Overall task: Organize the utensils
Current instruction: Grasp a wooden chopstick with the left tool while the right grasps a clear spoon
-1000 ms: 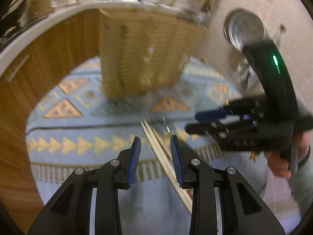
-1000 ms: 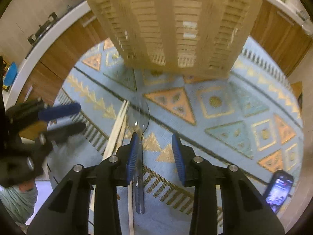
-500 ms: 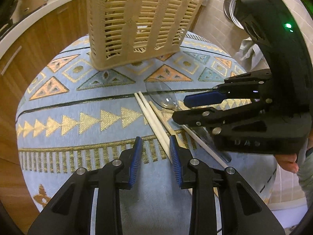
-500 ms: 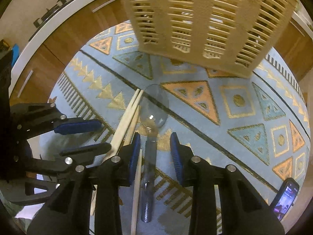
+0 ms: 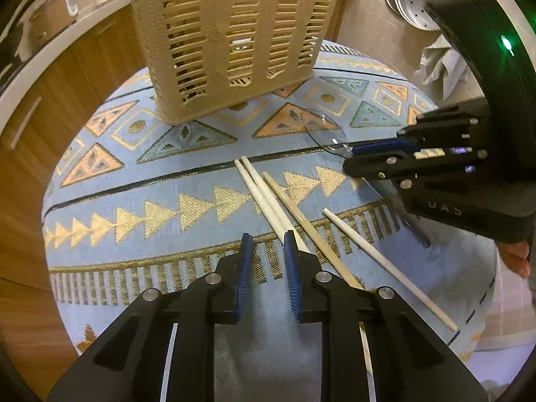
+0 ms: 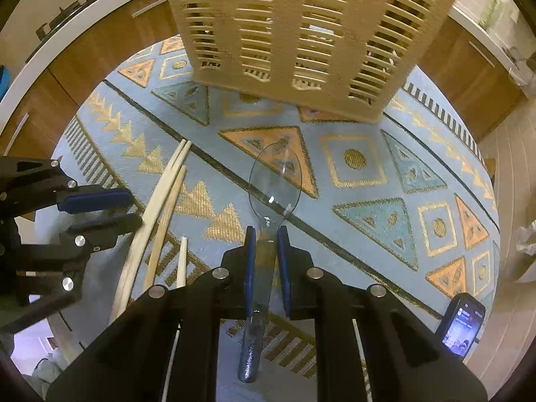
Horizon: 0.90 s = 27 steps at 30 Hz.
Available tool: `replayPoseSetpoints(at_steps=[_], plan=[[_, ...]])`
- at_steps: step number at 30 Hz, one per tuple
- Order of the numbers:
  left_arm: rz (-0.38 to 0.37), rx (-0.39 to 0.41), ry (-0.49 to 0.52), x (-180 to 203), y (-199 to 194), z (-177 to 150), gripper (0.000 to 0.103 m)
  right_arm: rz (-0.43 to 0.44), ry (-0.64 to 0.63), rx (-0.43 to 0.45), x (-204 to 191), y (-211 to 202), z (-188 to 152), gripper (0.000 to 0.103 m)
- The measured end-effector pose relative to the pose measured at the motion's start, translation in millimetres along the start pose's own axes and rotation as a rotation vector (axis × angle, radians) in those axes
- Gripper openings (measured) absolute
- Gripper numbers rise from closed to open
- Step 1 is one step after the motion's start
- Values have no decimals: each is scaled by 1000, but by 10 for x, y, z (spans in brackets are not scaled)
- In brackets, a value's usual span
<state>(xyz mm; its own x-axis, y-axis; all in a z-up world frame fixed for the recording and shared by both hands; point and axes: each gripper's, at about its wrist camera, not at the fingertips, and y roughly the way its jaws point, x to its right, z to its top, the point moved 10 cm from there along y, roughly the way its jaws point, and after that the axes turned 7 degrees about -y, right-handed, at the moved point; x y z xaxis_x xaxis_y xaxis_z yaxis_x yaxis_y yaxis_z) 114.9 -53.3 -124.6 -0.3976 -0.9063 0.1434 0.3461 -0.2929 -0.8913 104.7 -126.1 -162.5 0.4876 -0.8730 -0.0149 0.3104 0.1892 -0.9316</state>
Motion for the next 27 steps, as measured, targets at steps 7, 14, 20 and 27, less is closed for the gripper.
replayPoseSetpoints(at_steps=[7, 14, 20, 27], plan=[[-14, -50, -7, 65, 39, 2, 30, 33, 1, 0, 127, -74, -90, 11], [117, -112, 92, 154, 113, -26, 32, 25, -23, -9, 167, -92, -107, 11], [140, -128, 130, 220, 162, -46, 23, 13, -34, -9, 113, -100, -137, 11], [137, -135, 159, 102, 90, -186, 19, 8, 4, 0, 214, -109, -197, 11]])
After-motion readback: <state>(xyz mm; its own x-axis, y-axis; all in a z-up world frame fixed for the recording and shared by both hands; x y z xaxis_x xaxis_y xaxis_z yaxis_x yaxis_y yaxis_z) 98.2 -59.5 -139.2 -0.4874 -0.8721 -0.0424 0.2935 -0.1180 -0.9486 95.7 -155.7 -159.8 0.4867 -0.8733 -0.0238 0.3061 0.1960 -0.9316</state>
